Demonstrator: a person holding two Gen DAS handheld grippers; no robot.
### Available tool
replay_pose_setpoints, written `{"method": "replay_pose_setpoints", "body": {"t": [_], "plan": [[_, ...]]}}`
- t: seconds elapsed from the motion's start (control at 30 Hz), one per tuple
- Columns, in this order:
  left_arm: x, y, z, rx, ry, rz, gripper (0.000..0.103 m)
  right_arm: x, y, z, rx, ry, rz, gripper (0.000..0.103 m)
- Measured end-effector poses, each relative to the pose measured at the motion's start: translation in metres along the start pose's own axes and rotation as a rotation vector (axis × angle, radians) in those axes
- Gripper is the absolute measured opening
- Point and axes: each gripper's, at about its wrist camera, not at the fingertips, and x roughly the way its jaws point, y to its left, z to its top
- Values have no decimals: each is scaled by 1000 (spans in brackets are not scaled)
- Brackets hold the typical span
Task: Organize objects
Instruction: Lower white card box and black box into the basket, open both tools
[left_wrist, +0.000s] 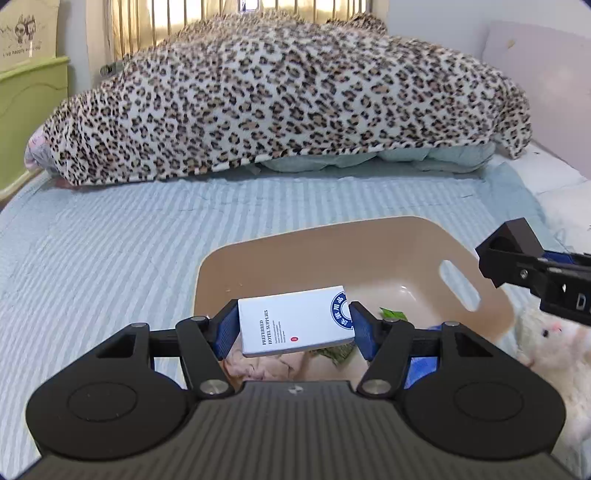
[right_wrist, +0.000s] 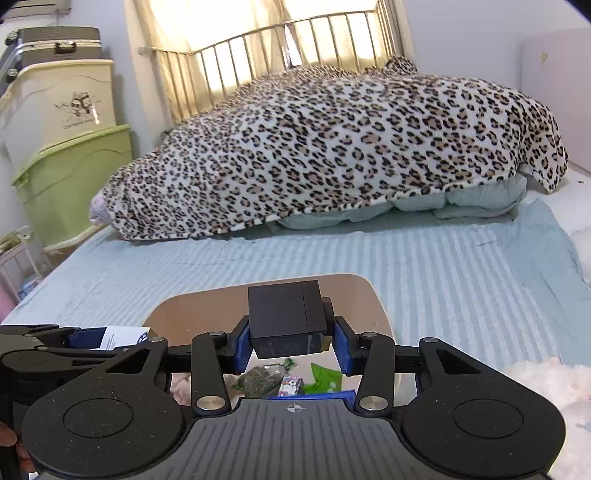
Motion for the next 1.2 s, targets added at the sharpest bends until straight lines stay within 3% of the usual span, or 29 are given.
{"method": "replay_pose_setpoints", "body": {"t": [0.13,0.33,0.57,0.63,0.73,0.93,1.2], "plan": [[24,2,3,5,54,16,64,26,1,1,-4,38,-30,42],[63,3,-5,-20,204,13,64,62,6,-12,-45,137,-75,42],[72,4,-15,-41,274,6,66,83,11,-33,-96,232,-112,42],[71,7,-16,-60,288,6,74,85,11,-37,-100,253,-118,44],[62,9,-15,-69,268,16,81,78,11,-37,-101,260,-116,59],[40,9,-11,-52,225,40,81,53,14,-25,-101,223,-106,79],[-3,12,-12,-55,164,38,81,13,19,-21,-106,174,-128,90]]}}
